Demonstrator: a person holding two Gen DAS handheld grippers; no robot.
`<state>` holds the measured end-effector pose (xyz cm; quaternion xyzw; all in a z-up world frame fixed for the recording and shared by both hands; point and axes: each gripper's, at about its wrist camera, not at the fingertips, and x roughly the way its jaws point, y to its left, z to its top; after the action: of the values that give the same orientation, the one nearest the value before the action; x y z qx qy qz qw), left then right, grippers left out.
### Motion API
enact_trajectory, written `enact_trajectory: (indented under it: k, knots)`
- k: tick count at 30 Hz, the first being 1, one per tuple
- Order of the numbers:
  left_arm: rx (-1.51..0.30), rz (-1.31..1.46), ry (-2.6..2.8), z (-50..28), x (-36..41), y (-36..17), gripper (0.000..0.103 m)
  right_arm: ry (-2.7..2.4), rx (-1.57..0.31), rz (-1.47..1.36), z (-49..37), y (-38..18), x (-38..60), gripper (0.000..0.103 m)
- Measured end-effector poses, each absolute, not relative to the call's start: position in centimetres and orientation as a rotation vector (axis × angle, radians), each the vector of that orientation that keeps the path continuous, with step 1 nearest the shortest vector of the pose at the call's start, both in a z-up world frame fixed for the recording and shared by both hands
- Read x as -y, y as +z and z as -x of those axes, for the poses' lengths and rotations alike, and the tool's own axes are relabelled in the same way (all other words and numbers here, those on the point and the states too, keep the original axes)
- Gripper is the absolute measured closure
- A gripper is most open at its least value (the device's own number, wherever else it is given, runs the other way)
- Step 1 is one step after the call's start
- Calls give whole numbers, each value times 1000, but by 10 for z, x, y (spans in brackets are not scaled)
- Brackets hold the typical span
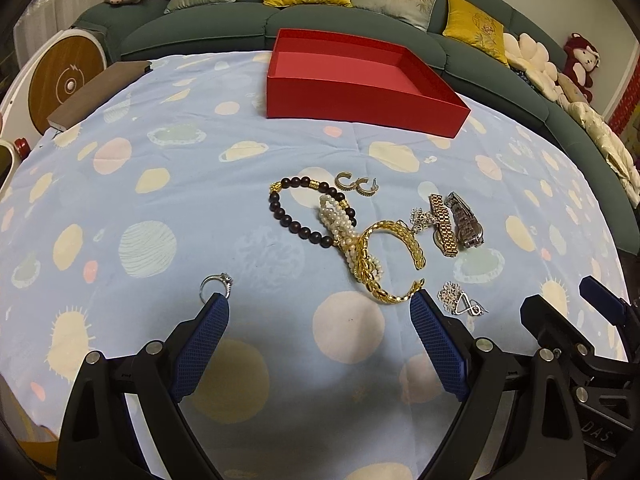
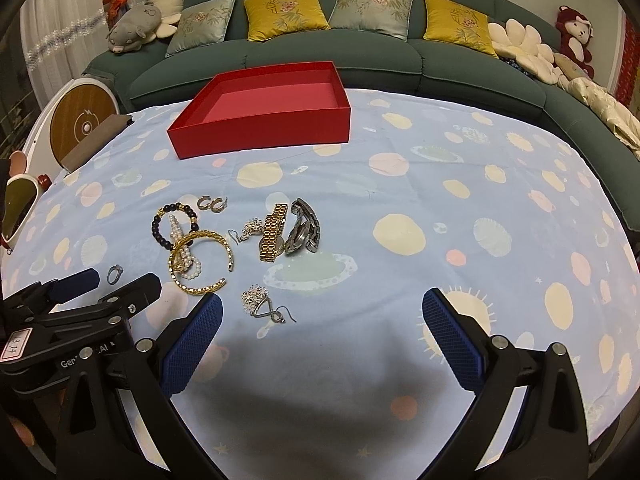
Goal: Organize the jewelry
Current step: 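Grasp the silver watch with the right tool while the left tool grasps the gold bangle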
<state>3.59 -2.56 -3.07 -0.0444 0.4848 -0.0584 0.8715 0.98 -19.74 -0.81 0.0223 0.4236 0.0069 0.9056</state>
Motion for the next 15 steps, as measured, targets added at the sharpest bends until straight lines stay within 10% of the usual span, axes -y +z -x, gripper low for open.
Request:
enact_trajectory:
  k: [15]
  knots:
    - [-1044,80,-159,-56,42,-53,39,12,-900,-75,-26,-21,213,5]
